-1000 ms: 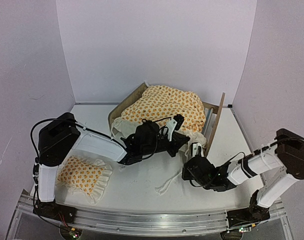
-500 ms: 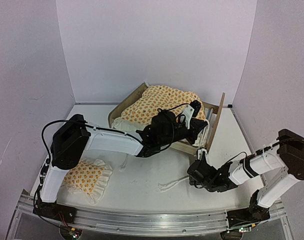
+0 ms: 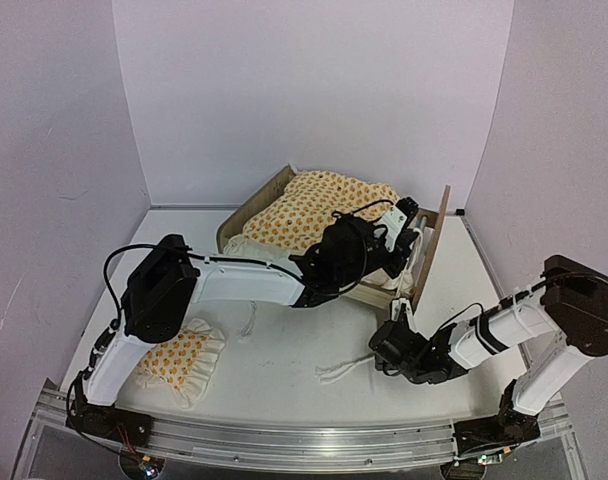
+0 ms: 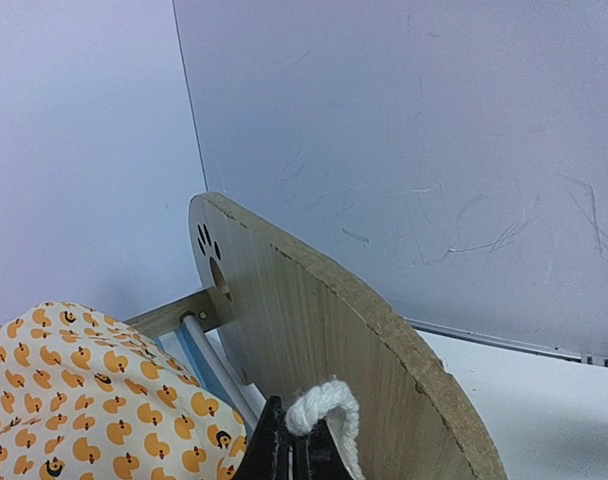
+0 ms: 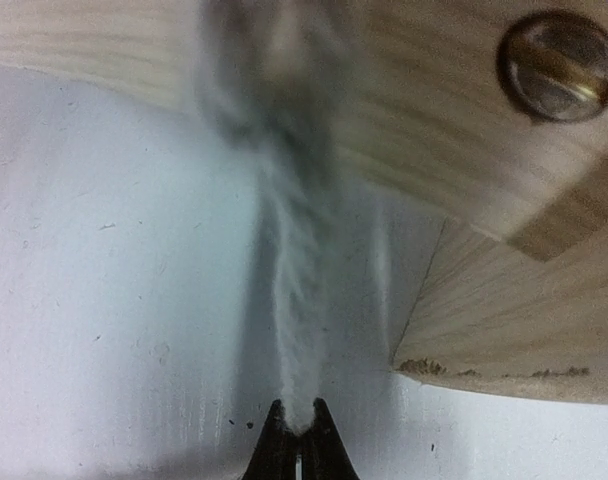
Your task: Set up the pet bed
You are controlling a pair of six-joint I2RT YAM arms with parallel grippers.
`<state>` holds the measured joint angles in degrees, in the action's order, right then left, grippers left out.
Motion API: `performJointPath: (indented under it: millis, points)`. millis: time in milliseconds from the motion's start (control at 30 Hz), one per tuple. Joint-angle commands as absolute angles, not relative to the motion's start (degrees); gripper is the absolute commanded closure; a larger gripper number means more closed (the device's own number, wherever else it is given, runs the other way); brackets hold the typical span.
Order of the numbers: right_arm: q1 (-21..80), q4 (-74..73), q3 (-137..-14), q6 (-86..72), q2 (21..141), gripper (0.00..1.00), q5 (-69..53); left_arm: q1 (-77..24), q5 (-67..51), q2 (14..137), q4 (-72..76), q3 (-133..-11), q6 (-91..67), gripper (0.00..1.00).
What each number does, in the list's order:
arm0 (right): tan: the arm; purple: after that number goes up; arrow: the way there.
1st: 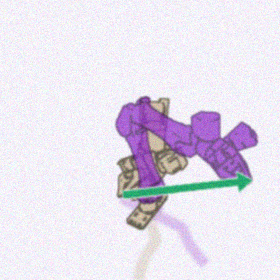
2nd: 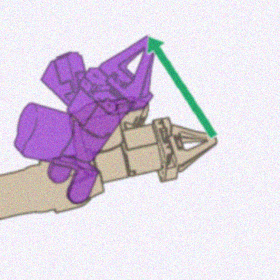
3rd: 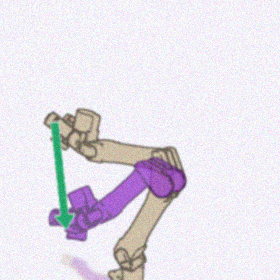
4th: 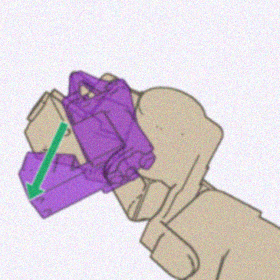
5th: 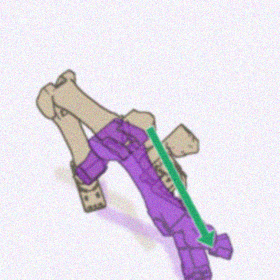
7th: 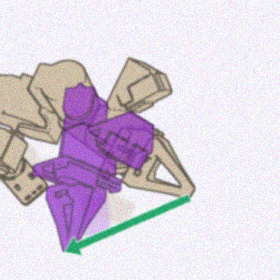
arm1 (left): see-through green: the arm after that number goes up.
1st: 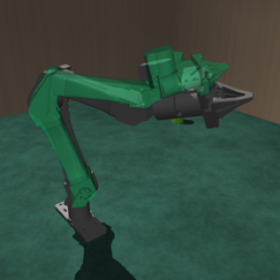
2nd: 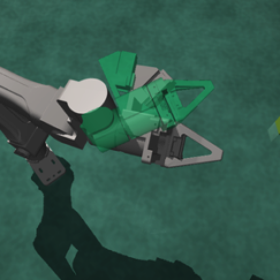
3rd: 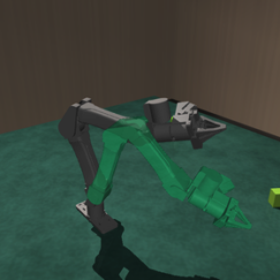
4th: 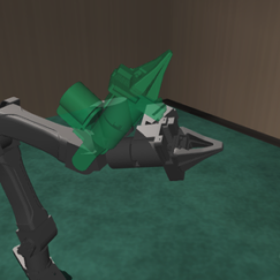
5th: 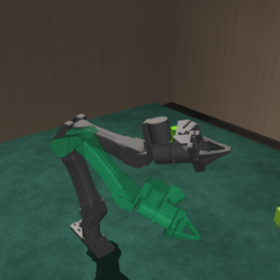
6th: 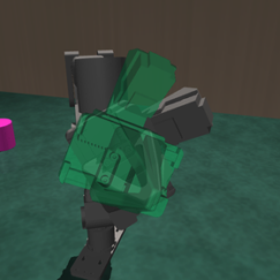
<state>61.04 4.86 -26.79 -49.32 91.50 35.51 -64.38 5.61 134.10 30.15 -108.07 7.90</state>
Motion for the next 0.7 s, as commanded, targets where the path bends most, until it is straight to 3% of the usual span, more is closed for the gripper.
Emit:
performJointPath:
  millis: [0,200,333,400,667]
  points:
    - [61.44,-0.59,-25.6,-49.12,92.87,1.0,29.12,-62.36,2.68,129.61,41.74,-113.61,8.73,1.0]
    - [61.44,-0.7,-23.62,-48.11,86.9,1.0,26.73,-62.86,-8.13,115.43,41.0,-92.32,4.05,1.0]
    - [61.44,-5.07,-23.22,-47.28,77.62,0.64,24.76,-62.98,-12.7,106.57,41.03,-74.79,-0.84,1.0]
    - [61.44,-9.98,-24.67,-46.13,72.03,0.51,23.16,-63.27,-15.75,104.84,41.15,-68.09,-3.56,0.99]
    - [61.44,-28.05,-32.91,-40.39,49.03,0.28,22.49,-69.71,-17.0,107.84,41.25,-57.43,-6.39,0.91]
